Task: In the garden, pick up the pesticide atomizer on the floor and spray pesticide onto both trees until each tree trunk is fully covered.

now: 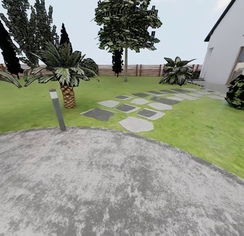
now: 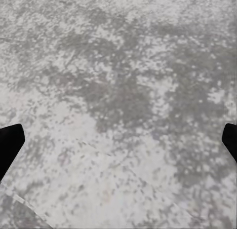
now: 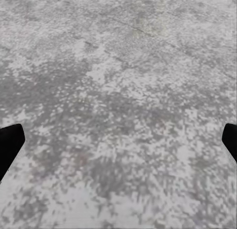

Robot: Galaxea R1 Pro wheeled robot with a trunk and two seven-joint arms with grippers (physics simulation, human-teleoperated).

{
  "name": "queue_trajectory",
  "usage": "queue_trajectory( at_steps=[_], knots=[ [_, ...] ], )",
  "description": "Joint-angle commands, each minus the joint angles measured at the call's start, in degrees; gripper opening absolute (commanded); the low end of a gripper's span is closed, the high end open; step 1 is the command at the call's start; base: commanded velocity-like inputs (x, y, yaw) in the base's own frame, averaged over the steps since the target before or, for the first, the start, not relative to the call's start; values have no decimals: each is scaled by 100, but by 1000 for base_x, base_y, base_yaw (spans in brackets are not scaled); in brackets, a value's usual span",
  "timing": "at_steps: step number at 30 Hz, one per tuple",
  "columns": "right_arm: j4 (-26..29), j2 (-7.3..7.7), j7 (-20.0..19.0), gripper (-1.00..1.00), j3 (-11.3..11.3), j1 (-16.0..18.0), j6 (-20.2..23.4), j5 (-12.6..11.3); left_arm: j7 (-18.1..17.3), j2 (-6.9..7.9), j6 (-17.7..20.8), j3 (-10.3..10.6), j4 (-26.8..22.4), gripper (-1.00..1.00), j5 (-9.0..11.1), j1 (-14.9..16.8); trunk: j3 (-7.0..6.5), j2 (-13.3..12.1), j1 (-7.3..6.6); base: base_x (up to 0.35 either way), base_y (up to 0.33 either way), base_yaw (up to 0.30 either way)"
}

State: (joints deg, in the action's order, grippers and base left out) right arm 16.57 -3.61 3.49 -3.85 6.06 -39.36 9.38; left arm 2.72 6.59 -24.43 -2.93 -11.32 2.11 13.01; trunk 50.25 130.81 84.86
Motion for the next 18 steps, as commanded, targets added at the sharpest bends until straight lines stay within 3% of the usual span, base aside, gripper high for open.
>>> queue_trajectory(
  at_steps=[1, 18],
  knots=[
    [-2, 0, -2, 100, 4, 0, 0, 1, 0, 0, 0, 1, 3, 100, 0, 0, 0, 0, 0, 339, 0, 0],
    [-6, 13, -14, 100, 25, 0, -18, 28, 0, 0, -8, 3, 7, 100, 0, 0, 0, 0, 0, 339, 0, -14]
  ],
)
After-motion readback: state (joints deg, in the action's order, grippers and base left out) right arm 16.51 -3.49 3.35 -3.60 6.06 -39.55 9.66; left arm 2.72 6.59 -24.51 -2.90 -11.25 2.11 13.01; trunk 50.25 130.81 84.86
